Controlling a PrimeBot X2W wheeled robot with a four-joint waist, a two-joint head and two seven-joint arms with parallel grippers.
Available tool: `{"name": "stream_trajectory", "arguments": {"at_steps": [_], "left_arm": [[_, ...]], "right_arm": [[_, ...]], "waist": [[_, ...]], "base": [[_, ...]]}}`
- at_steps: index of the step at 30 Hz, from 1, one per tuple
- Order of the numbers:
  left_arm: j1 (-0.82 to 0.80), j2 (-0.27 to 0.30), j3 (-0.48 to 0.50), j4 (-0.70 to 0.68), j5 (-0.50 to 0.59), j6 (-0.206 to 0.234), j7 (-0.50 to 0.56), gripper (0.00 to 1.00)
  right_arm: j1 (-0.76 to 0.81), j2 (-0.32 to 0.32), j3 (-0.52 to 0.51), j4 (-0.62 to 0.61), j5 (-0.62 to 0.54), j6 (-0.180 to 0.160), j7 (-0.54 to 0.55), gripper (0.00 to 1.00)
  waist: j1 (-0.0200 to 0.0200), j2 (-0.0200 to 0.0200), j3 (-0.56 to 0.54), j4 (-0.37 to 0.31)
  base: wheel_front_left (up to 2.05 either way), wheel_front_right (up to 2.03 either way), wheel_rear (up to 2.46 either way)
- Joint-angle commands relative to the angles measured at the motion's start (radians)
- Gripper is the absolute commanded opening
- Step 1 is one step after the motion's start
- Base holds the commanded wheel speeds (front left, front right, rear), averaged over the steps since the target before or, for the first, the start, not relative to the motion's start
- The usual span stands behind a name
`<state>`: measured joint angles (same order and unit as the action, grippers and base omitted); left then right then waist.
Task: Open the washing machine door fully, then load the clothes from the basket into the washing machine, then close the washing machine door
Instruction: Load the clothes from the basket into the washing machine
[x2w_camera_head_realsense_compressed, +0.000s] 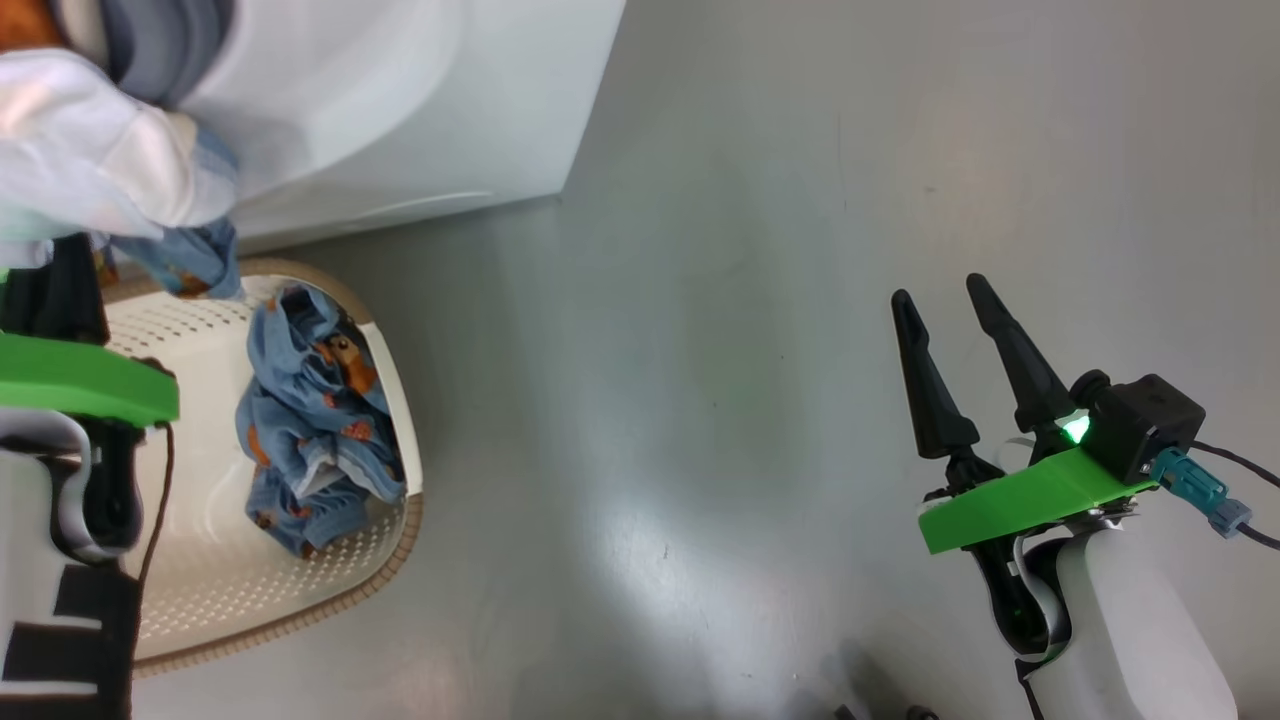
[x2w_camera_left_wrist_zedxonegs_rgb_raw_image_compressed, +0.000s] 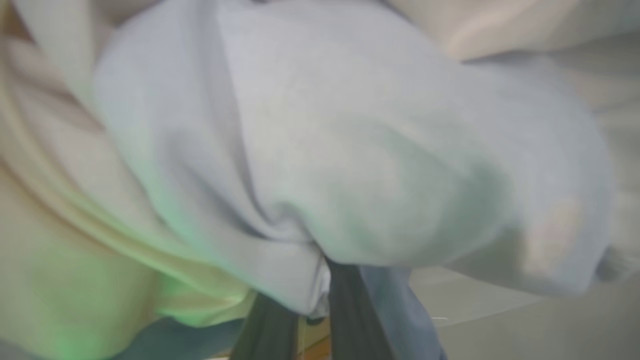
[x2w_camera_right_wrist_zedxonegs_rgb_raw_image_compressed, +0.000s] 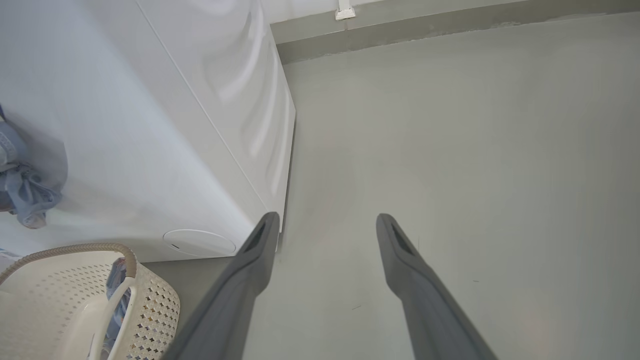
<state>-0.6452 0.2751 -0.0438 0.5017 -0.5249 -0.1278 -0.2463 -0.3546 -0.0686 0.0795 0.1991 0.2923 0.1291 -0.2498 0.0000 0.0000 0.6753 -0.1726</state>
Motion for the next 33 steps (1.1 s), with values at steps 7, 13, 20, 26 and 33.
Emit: {"name": "stream_trajectory", "arguments": {"at_steps": [7,13,20,26,33], "left_arm": [[0.063,0.014,0.082,-0.127,0.055,-0.003,-0.015,0.0],[0.064,0.014,0.129,-0.139,0.126,-0.003,-0.015,0.0],[-0.026,0.055,0.133,-0.062,0.192,-0.002,-0.015,0.0],[-0.144,0.101,0.121,0.028,0.208,-0.001,0.005,0.0],[-0.279,0.143,0.112,0.114,0.214,0.005,0.044,0.0]], "right_arm": [[0.026,-0.004,0.009,-0.004,0.006,0.002,-0.012,1.0],[0.033,-0.004,0.019,0.007,0.009,0.002,-0.012,1.0],[0.036,-0.006,0.03,0.01,0.02,0.002,-0.012,1.0],[0.041,-0.003,0.037,0.01,0.028,0.002,-0.012,1.0],[0.046,0.002,0.028,0.004,0.034,0.002,-0.012,1.0]], "waist": [[0.0,0.0,-0.069,0.035],[0.0,0.0,-0.102,0.044],[0.0,0.0,-0.122,0.021],[0.0,0.0,-0.115,-0.012],[0.0,0.0,-0.092,-0.03]], "base": [[0.0,0.0,0.0],[0.0,0.0,0.0],[0.0,0.0,0.0],[0.0,0.0,0.0],[0.0,0.0,0.0]]}}
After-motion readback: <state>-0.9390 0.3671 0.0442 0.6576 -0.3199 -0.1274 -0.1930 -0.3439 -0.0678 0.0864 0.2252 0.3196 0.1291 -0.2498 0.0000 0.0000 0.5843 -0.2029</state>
